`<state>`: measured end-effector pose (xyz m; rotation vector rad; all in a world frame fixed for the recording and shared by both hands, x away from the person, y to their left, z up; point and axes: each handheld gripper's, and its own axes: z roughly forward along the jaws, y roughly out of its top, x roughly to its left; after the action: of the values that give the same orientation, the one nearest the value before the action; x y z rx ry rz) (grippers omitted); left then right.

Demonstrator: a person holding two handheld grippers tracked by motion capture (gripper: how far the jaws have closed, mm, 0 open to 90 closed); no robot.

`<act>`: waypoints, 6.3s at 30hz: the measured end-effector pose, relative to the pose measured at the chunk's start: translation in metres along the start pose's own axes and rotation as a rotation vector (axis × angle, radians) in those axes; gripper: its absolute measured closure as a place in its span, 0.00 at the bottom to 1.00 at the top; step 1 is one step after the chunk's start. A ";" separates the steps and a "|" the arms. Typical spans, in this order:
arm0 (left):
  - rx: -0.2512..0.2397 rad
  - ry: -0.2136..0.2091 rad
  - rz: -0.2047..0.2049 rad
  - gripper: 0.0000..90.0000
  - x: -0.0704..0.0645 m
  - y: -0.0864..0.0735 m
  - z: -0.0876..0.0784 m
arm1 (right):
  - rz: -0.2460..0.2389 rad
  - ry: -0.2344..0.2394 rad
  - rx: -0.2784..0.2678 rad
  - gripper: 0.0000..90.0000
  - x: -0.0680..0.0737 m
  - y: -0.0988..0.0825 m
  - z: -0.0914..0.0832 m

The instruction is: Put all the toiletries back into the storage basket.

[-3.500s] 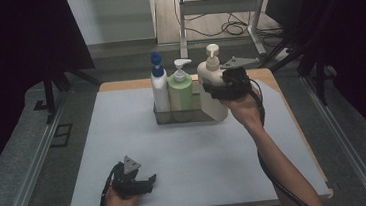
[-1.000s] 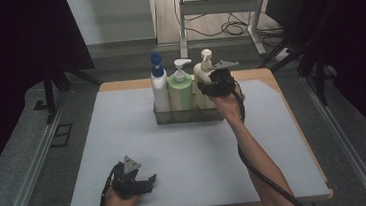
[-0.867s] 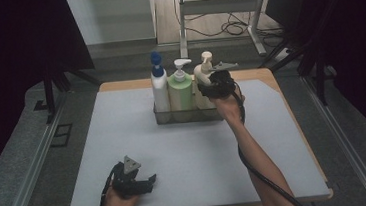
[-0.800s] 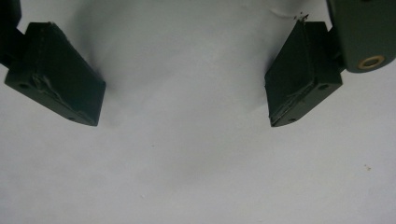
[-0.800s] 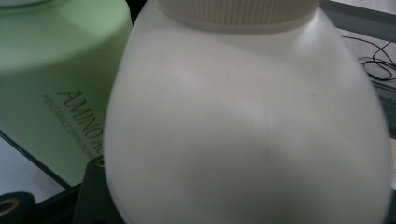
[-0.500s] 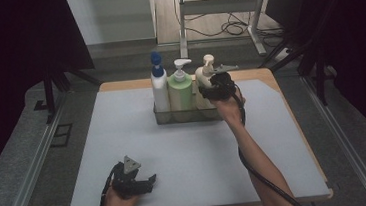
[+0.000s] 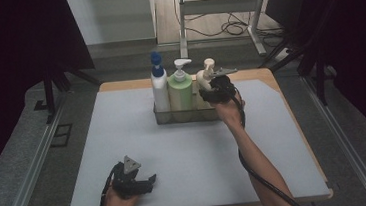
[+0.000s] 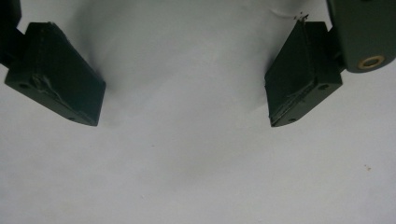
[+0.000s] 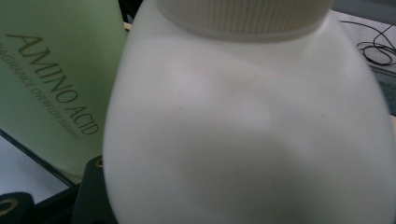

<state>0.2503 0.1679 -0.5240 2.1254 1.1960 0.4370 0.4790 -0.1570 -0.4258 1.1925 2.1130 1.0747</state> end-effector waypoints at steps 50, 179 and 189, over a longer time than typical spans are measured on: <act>-0.006 0.001 -0.008 0.13 -0.001 0.000 0.000 | -0.015 0.161 0.091 0.42 -0.025 -0.037 -0.035; -0.002 0.002 -0.005 0.13 0.000 0.000 0.000 | 0.017 0.148 0.170 0.98 -0.017 -0.033 0.010; -0.005 0.002 -0.007 0.13 -0.001 0.000 0.000 | 0.011 0.161 0.146 0.92 -0.020 -0.036 0.001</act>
<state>0.2502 0.1672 -0.5242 2.1164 1.2022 0.4379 0.4723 -0.1849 -0.4549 1.2217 2.3463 1.0686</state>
